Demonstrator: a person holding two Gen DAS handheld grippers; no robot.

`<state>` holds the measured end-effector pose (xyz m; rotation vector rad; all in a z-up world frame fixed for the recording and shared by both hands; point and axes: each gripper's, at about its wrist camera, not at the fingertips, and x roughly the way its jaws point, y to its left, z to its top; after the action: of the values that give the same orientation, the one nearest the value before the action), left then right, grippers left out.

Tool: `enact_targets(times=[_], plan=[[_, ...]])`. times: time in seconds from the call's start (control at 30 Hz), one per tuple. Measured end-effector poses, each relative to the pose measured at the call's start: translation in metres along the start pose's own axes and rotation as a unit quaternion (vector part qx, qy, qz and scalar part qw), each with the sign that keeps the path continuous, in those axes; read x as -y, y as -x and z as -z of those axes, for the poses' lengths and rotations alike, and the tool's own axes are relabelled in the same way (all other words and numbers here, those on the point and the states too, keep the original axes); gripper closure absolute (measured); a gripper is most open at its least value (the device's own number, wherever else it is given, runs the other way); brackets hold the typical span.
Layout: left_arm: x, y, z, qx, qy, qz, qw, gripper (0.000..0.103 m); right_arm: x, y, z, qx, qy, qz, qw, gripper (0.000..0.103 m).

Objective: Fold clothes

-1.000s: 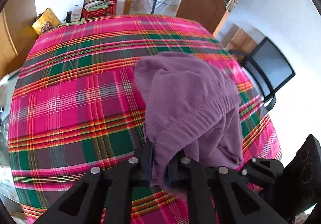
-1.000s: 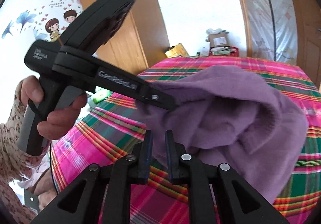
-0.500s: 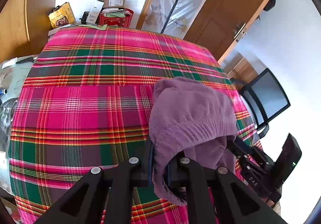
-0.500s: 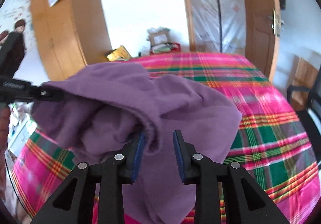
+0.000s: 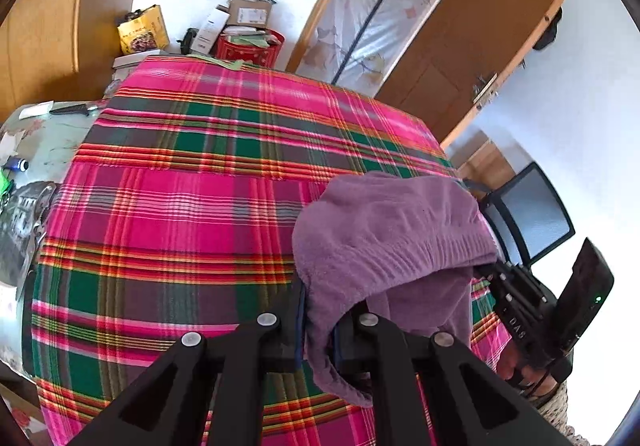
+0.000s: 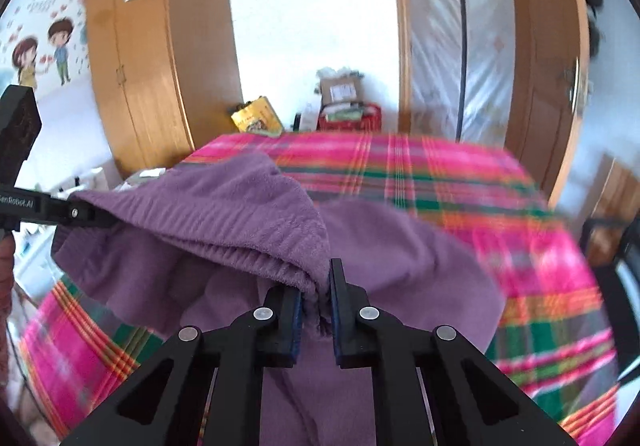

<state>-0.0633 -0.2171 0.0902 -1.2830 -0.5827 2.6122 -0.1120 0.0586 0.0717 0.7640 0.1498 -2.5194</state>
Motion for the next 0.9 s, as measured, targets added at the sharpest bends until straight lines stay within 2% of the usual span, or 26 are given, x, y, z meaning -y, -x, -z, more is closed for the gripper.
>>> enact_targets(times=[0.23, 0.43, 0.9], plan=[[-0.023, 0.025, 0.002, 0.025, 0.031, 0.011, 0.9991, 0.093, -0.03, 0.006, -0.042, 0.041, 0.054, 0.012, 0.998, 0.091], [-0.038, 0.049, 0.007, 0.047, 0.045, 0.024, 0.9976, 0.093, -0.06, -0.003, -0.078, 0.072, 0.123, 0.033, 0.989, 0.091], [-0.1, 0.073, 0.032, 0.056, 0.12, 0.023, 0.9909, 0.093, -0.141, -0.06, -0.111, 0.073, 0.218, 0.012, 0.973, 0.091]])
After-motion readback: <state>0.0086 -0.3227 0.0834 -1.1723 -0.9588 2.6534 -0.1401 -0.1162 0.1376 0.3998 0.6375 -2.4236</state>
